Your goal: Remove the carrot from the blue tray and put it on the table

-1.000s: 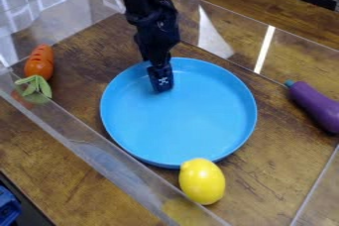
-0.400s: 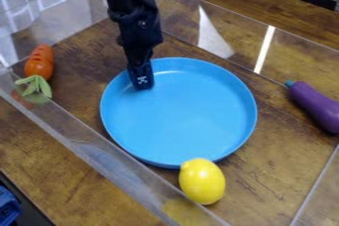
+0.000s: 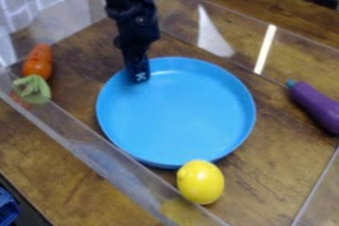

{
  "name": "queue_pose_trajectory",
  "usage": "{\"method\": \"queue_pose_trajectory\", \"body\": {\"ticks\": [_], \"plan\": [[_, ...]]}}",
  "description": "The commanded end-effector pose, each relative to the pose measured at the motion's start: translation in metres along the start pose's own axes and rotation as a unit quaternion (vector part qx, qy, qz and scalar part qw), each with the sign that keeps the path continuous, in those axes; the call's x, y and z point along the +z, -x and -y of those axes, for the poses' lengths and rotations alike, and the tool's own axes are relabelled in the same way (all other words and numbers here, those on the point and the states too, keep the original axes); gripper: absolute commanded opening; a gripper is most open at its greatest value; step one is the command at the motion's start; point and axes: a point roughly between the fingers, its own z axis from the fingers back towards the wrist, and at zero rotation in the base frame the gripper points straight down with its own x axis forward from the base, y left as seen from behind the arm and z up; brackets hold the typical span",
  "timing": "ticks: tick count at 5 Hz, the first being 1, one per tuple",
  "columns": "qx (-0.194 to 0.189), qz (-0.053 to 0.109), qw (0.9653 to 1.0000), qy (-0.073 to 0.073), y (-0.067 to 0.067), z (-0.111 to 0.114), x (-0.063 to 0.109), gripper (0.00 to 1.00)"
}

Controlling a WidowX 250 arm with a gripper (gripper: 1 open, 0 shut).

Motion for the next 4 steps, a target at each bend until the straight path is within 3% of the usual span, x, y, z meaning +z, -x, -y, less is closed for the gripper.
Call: {"method": "queue_pose_trajectory", "body": {"ticks": [1,3,4], "plan": [[0.022,-0.012,0.9997,-0.008,0.028,-0.019,0.014,0.0],[0.02,-0.008,0.9997,-0.011,0.032,-0.021,0.034,0.0],[-0.024,-0.001,0.9997,-0.005,0.04,-0.031,0.034,0.0]]}}
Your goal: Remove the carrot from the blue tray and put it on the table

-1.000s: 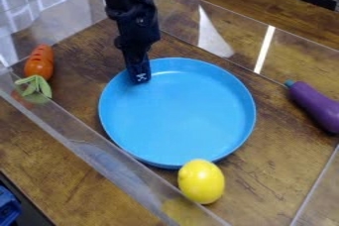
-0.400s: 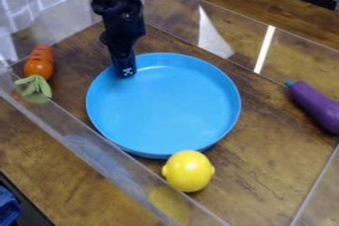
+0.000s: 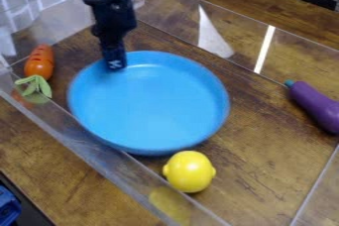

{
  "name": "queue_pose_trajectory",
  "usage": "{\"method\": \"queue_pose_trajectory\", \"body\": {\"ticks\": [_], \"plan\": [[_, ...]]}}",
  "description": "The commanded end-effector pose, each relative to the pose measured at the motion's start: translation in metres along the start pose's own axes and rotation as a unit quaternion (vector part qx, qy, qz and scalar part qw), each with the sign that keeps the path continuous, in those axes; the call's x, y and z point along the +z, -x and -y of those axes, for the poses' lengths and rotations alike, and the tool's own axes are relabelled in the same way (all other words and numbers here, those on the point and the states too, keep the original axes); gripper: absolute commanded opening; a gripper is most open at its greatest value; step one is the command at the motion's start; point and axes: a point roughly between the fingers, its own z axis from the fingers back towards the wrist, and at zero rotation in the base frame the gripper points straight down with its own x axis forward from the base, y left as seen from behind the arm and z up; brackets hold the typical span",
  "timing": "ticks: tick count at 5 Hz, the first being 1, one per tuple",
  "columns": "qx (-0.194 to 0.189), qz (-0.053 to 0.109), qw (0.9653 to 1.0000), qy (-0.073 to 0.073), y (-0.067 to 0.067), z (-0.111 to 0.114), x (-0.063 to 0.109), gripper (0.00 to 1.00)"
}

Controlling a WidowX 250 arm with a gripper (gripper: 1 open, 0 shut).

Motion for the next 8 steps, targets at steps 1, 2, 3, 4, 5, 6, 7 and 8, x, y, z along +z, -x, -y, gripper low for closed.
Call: {"method": "queue_pose_trajectory", "body": {"ticks": [1,2,3,4,5,6,7,8], "plan": [[-0.01,0.017,0.9994,-0.029,0.0,-0.03,0.018,0.0],[-0.013,0.024,0.9993,-0.027,-0.004,-0.031,0.013,0.0],[-0.009,0.027,0.9993,-0.023,-0.01,-0.02,0.017,0.0],[-0.001,0.029,0.9994,-0.02,-0.015,-0.015,0.02,0.0],[0.006,0.032,0.9993,-0.02,-0.022,-0.011,0.026,0.0],[0.015,0.036,0.999,-0.019,-0.027,-0.023,0.015,0.0],[0.028,0.042,0.9985,-0.021,-0.034,-0.044,-0.002,0.0],[0.024,0.05,0.9983,-0.018,-0.05,-0.044,-0.001,0.0]]}}
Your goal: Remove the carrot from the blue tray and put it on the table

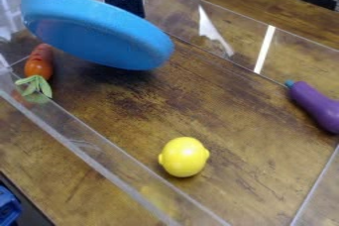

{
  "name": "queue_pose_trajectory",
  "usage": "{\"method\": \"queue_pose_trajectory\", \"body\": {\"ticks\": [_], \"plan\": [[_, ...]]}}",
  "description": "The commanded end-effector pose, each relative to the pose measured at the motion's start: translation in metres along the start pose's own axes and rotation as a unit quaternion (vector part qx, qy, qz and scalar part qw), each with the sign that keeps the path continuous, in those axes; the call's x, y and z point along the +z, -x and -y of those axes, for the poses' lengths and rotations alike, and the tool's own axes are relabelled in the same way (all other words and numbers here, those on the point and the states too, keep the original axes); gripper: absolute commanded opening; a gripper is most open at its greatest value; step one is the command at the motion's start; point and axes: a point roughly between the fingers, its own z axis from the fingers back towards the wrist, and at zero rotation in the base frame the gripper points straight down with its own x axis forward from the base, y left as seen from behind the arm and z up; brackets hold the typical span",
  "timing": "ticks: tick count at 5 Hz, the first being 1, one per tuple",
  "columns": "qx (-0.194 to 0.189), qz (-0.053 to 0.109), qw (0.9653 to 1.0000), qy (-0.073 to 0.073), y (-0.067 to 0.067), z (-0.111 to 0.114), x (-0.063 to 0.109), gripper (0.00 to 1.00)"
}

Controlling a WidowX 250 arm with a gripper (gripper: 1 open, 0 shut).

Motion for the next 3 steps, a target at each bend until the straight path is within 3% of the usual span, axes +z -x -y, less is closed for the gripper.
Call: {"method": "queue_pose_trajectory", "body": {"ticks": [1,3], "plan": [[-0.007,0.01,0.9998,-0.014,-0.019,-0.005,0.007,1.0],[-0.009,0.006,0.9999,-0.011,-0.022,0.002,-0.004,1.0]]}}
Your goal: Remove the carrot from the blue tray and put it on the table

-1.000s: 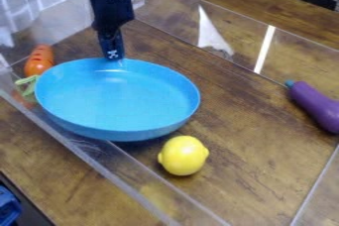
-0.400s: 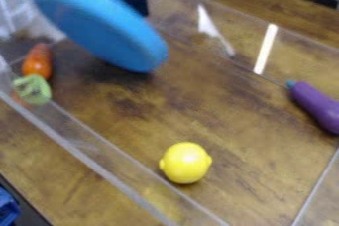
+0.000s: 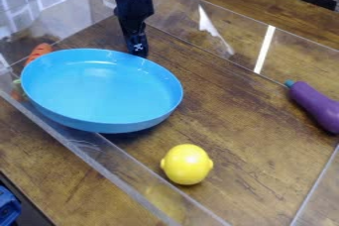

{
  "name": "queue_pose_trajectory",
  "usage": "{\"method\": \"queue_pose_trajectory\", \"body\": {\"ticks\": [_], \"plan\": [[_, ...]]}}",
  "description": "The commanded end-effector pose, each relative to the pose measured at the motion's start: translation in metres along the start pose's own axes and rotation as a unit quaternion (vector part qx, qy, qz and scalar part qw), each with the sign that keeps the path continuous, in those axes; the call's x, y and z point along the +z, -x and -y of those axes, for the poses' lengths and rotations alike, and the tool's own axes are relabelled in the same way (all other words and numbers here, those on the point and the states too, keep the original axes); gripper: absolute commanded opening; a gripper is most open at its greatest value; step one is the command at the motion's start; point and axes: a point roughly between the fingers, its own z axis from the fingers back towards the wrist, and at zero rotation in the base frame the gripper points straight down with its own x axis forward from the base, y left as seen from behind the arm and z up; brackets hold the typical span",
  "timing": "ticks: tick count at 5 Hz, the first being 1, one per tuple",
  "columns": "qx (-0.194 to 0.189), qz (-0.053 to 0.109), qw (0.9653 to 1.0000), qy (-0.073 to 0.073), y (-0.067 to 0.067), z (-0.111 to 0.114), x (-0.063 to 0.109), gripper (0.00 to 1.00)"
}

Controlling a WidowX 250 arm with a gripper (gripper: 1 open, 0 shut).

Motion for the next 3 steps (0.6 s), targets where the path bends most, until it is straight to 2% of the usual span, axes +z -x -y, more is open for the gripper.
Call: {"method": "queue_pose_trajectory", "body": {"ticks": [1,3], "plan": [[-0.009,0.005,0.9999,-0.002,-0.0123,0.0072,-0.0013,1.0],[-0.041,0.012,0.999,0.01,-0.0071,0.0004,-0.0074,1.0]]}}
